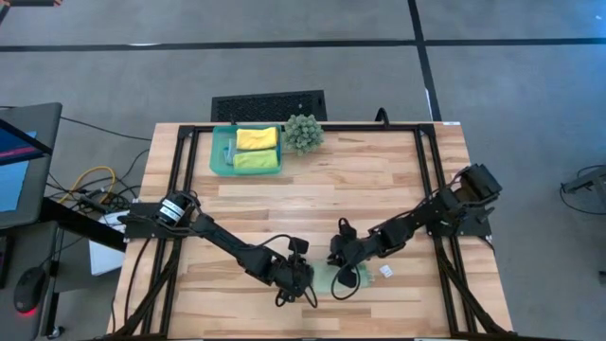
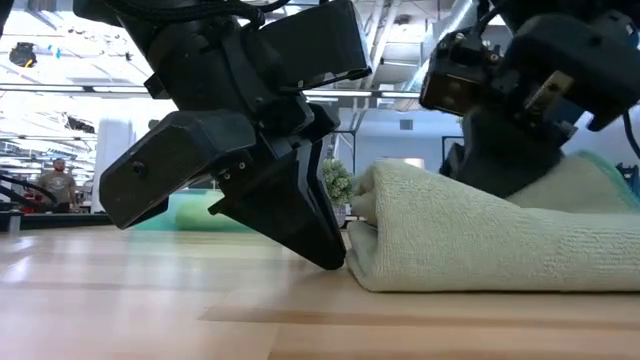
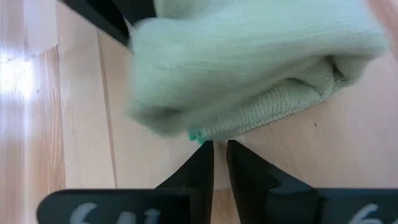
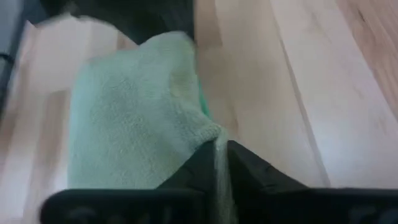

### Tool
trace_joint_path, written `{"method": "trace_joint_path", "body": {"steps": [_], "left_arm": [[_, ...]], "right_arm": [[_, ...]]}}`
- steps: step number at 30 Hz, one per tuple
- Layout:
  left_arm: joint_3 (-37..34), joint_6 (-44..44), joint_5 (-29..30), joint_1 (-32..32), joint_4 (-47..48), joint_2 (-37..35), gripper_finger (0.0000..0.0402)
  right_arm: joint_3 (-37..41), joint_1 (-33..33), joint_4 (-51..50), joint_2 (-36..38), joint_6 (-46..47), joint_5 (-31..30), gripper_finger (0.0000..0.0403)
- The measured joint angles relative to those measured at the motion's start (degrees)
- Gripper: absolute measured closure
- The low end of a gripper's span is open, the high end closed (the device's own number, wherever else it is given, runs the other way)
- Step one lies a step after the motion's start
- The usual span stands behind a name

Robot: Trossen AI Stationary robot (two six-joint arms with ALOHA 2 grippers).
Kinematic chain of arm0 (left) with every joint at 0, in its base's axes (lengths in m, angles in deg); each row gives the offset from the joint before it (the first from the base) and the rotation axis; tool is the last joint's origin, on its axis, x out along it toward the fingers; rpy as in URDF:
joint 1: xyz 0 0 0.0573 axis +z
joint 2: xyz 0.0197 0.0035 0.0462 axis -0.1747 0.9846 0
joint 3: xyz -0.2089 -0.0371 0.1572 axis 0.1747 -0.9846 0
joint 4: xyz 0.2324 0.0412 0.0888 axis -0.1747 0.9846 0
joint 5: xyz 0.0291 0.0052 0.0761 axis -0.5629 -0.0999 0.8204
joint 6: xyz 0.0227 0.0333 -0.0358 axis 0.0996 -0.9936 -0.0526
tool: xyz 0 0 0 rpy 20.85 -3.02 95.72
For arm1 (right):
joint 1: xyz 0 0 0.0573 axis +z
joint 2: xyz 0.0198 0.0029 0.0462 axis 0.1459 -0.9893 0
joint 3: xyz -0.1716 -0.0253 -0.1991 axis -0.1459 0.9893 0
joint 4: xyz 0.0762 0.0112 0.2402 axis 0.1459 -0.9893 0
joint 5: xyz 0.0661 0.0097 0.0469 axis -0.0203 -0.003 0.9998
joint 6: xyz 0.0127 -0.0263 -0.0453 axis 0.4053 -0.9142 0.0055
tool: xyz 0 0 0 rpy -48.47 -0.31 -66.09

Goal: Fold microfiber towels
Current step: Fold the green microfiber cloth

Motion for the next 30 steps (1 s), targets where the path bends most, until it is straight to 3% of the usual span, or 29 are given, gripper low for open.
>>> {"method": "trace_joint_path", "body": {"steps": [9, 15, 21, 27, 30], "left_arm": [[0.0, 0.6, 0.1, -0.1, 0.5, -0.3, 0.0361], [0.0, 1.2, 0.5, -0.2, 1.1, -0.3, 0.0361], [0.0, 1.3, 0.7, -0.2, 1.3, -0.4, 0.0361], [0.0, 1.3, 1.0, -0.2, 1.4, -0.4, 0.0361], [0.0, 1.3, 1.5, -0.2, 2.3, -0.5, 0.0361]], "right_arm": [[-0.1, -1.8, -1.9, 2.9, -1.8, 0.0, 0.0214], [-0.1, -1.5, -3.0, 8.1, -0.9, -1.7, 0.0195], [-0.1, 1.4, 4.6, 8.6, -1.9, -1.9, 0.0253], [-0.3, 2.3, 19.4, -0.3, -4.1, -1.4, 0.0354], [-0.3, 1.9, 22.2, -4.8, -3.7, -0.5, 0.0391]]}}
